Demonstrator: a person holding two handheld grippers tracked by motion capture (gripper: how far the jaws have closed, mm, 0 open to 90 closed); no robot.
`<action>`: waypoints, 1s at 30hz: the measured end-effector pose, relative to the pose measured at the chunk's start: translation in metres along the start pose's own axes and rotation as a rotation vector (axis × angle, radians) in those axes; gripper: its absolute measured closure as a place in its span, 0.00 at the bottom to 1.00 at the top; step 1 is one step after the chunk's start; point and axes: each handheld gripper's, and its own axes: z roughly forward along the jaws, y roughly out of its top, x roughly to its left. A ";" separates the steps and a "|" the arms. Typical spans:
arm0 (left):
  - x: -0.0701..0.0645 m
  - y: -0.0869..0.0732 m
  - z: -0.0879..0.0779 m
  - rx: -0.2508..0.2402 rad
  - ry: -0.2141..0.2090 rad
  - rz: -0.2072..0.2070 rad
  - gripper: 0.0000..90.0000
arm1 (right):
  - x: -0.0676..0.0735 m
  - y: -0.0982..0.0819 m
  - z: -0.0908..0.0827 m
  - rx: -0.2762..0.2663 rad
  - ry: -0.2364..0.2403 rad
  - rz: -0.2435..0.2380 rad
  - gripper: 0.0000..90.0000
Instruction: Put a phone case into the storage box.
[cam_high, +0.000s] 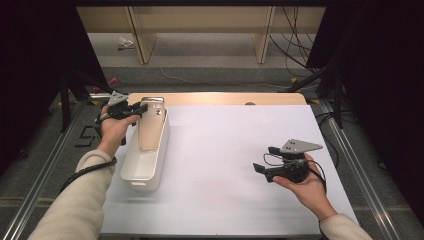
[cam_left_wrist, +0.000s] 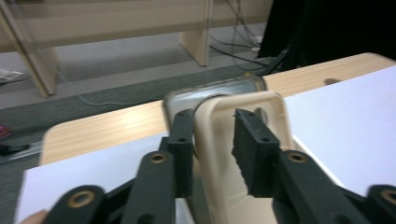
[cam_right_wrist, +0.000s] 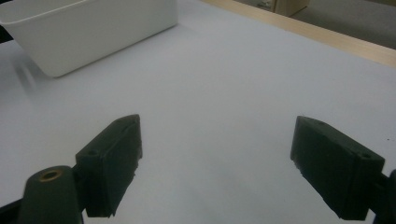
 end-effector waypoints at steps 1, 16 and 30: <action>0.000 0.001 0.000 0.004 0.012 0.010 0.71 | 0.000 0.000 0.000 -0.001 0.000 0.001 0.19; -0.009 0.014 -0.020 -0.009 0.029 0.031 0.53 | 0.000 0.000 0.000 -0.002 -0.003 0.003 0.19; -0.032 0.011 -0.053 0.054 -0.080 0.069 0.20 | 0.000 0.000 0.000 0.000 -0.004 0.004 0.19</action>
